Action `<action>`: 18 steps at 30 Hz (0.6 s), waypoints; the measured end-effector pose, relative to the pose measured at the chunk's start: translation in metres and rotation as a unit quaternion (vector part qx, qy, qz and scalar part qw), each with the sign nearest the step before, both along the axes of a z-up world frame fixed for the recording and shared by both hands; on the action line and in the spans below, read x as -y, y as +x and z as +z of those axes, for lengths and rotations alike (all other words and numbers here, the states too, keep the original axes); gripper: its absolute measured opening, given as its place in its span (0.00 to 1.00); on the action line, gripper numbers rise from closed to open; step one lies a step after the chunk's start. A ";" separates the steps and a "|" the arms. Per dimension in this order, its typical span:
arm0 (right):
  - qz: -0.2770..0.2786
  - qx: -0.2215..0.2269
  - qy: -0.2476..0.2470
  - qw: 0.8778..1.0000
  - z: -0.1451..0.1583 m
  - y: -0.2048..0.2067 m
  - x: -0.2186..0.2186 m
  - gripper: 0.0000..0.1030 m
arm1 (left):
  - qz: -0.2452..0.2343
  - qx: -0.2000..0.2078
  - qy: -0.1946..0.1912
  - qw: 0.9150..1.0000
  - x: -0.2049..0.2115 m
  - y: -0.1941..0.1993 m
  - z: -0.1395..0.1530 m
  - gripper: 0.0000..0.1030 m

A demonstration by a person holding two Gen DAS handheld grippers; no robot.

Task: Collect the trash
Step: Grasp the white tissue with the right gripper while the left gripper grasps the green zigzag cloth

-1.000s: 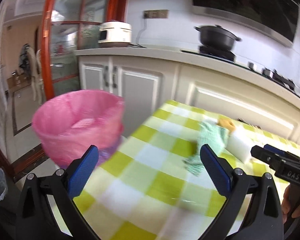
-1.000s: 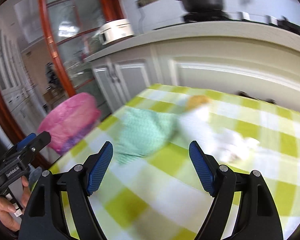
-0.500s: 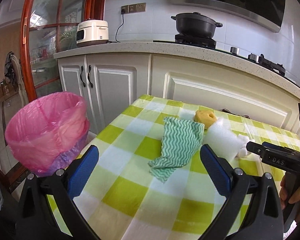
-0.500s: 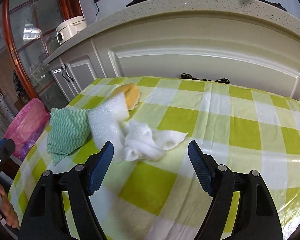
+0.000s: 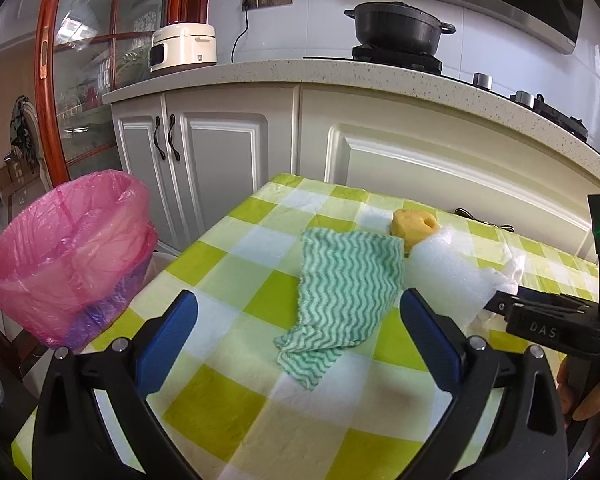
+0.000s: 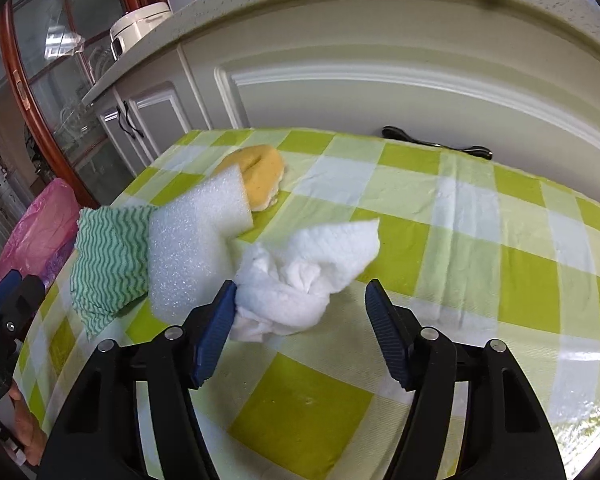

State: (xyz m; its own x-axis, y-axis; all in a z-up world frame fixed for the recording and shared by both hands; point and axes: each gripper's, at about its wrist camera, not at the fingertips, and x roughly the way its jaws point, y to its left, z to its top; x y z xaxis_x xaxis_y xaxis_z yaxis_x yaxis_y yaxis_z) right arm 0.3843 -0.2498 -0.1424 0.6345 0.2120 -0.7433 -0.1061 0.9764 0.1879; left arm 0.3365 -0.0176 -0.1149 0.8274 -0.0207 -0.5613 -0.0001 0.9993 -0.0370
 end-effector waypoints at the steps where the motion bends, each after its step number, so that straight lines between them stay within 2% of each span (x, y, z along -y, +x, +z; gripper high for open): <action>1: 0.005 0.000 -0.001 1.000 0.000 0.001 -0.001 0.50 | 0.000 -0.001 0.001 1.000 0.001 0.002 -0.001 0.95; 3: 0.013 0.000 0.001 1.000 0.000 0.001 -0.002 0.41 | 0.000 -0.002 0.004 1.000 0.003 0.006 -0.002 0.95; 7: 0.015 0.014 0.009 1.000 0.005 -0.004 0.002 0.31 | 0.003 -0.013 0.001 1.000 0.007 0.022 -0.005 0.95; 11: 0.007 0.035 -0.002 0.999 0.012 -0.012 0.007 0.30 | 0.007 -0.032 -0.004 0.999 0.014 0.040 -0.013 0.94; 14: 0.001 0.038 0.012 0.999 0.015 -0.015 0.015 0.30 | 0.010 -0.050 0.000 0.999 0.020 0.054 -0.020 0.88; 18: -0.004 0.045 0.020 0.999 0.021 -0.019 0.021 0.30 | 0.004 -0.088 -0.017 0.996 0.025 0.073 -0.031 0.73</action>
State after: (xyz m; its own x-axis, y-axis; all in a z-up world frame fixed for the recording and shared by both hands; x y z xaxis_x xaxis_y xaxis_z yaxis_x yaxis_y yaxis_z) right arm 0.3656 -0.2704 -0.1218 0.7006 0.2341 -0.6741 -0.1158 0.9694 0.2162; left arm 0.4095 -0.0428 -0.1458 0.7158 -0.0366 -0.6974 -0.0175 0.9974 -0.0703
